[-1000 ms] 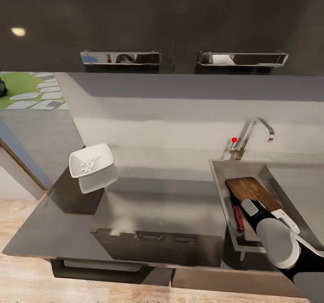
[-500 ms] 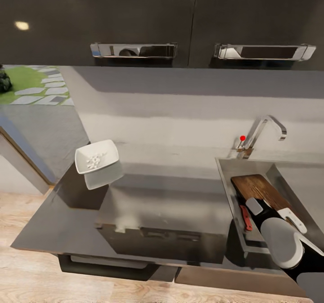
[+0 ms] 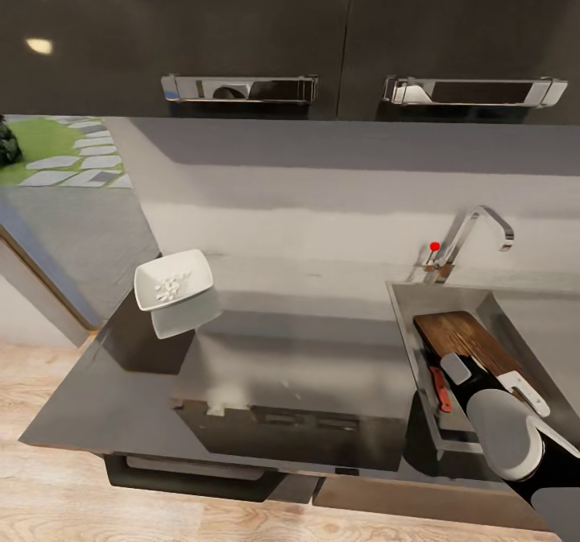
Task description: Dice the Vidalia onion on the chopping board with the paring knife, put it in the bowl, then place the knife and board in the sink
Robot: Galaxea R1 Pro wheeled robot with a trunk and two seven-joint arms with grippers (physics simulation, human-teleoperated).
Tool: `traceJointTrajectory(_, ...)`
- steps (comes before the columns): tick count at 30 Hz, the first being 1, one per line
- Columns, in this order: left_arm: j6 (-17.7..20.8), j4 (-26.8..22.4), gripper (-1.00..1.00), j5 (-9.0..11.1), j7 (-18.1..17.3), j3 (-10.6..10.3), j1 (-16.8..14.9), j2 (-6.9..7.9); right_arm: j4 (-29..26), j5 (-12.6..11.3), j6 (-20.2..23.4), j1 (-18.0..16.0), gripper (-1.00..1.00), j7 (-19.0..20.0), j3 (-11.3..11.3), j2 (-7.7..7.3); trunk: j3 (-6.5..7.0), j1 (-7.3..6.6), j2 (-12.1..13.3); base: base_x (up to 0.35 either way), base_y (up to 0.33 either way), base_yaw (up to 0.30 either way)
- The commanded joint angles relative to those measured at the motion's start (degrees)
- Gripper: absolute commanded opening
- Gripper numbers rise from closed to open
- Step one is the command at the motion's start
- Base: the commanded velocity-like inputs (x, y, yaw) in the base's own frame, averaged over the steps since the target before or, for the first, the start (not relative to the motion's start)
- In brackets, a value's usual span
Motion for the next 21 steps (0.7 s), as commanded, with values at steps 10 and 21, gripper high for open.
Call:
traceJointTrajectory(10, -0.08, -0.10, 1.00, 0.53, 0.03, -0.15, 0.00, 0.02, 1.99, -1.80, -0.95, 0.00, -1.00, -0.11, 0.15, 0.02, 0.36, 0.05, -0.06, 0.000, 0.000, -0.032)
traceJointTrajectory(21, -0.08, -0.10, 1.00, 0.53, 0.03, -0.15, -0.01, 0.02, 1.99, -1.80, -0.95, 0.00, -1.00, -0.10, 0.15, 0.04, 0.77, 0.05, -0.06, 0.000, 0.000, -0.037)
